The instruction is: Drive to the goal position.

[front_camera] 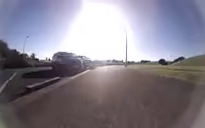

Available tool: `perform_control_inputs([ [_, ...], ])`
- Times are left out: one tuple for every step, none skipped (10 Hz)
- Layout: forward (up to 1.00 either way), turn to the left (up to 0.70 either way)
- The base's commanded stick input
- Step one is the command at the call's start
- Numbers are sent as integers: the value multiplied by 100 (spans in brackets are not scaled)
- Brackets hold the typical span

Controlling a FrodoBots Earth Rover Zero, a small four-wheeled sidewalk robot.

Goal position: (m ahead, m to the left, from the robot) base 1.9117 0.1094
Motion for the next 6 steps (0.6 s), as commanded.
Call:
perform_control_inputs([
  [70, 0],
  [70, 0],
  [70, 0],
  [70, 0],
  [70, 0],
  [70, 0],
])
